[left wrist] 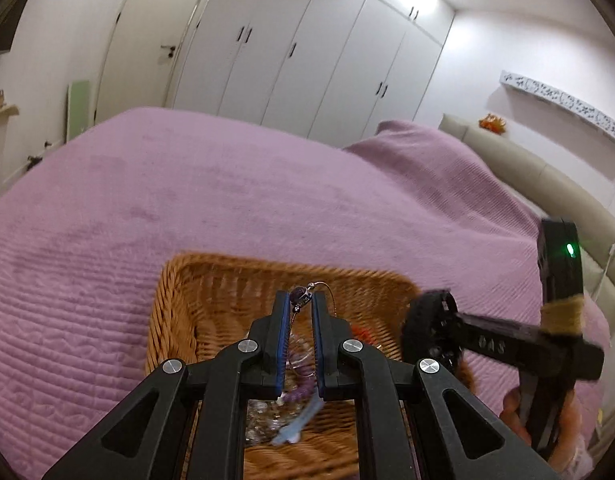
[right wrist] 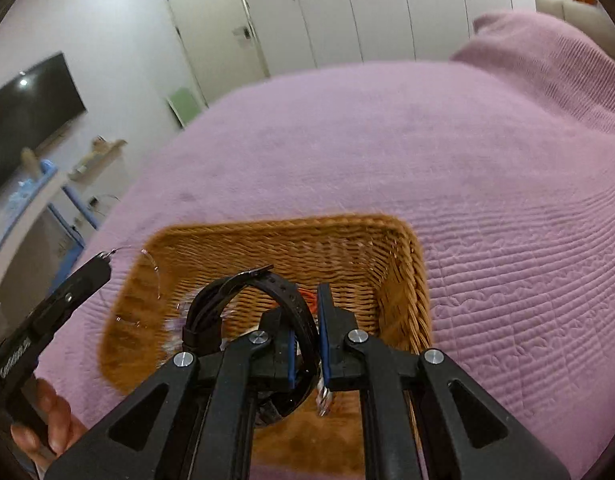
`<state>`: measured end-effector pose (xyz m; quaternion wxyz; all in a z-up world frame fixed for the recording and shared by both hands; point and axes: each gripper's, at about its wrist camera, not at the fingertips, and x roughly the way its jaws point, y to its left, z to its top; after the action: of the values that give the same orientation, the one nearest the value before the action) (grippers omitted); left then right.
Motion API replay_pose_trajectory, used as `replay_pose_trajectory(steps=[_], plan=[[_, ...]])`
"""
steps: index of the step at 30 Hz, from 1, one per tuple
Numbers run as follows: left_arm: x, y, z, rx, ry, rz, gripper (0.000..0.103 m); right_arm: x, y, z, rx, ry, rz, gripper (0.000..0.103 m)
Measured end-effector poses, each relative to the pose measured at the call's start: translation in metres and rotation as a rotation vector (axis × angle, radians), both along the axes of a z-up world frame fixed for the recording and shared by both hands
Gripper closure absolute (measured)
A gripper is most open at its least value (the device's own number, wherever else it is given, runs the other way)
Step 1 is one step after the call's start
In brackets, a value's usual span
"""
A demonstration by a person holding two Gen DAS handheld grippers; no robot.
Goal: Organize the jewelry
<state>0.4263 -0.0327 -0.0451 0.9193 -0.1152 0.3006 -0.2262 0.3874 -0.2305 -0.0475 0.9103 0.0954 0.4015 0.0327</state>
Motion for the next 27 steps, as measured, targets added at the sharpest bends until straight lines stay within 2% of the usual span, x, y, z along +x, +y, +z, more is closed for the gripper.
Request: replay_pose_trajectory(steps=[8, 13, 14, 15, 16, 17, 18, 19, 20, 27], plan=[[0.008, -0.002, -0.024, 0.047, 0.038, 0.008, 0.092, 0.028, 0.006, -0.032, -0.051, 0.083, -0.014, 0.089], [0.010, -0.006, -0.025, 0.059, 0.047, 0.018, 0.091, 0.030, 0.008, -0.028, -0.066, 0.074, -0.020, 0.086], [0.011, -0.006, -0.026, 0.066, 0.048, 0.025, 0.092, 0.030, 0.009, -0.026, -0.076, 0.072, -0.020, 0.077], [0.011, -0.006, -0.027, 0.073, 0.052, 0.032, 0.092, 0.029, 0.010, -0.023, -0.090, 0.069, -0.022, 0.058], [0.012, -0.005, -0.028, 0.074, 0.057, 0.034, 0.090, 0.028, 0.011, -0.022, -0.100, 0.069, -0.024, 0.047], [0.012, -0.005, -0.028, 0.069, 0.066, 0.030, 0.082, 0.027, 0.011, -0.020, -0.102, 0.065, -0.023, 0.035], [0.012, -0.004, -0.028, 0.062, 0.075, 0.028, 0.074, 0.023, 0.010, -0.017, -0.095, 0.053, -0.017, 0.033], [0.011, -0.003, -0.027, 0.057, 0.073, 0.032, 0.055, 0.020, 0.010, -0.014, -0.088, 0.047, -0.011, 0.033], [0.007, -0.001, -0.024, 0.051, 0.055, 0.040, 0.045, 0.013, 0.009, -0.010, -0.072, 0.034, 0.001, 0.033], [-0.042, -0.002, 0.020, 0.033, -0.100, -0.004, 0.042, -0.068, 0.020, 0.024, -0.079, -0.109, 0.031, 0.033]])
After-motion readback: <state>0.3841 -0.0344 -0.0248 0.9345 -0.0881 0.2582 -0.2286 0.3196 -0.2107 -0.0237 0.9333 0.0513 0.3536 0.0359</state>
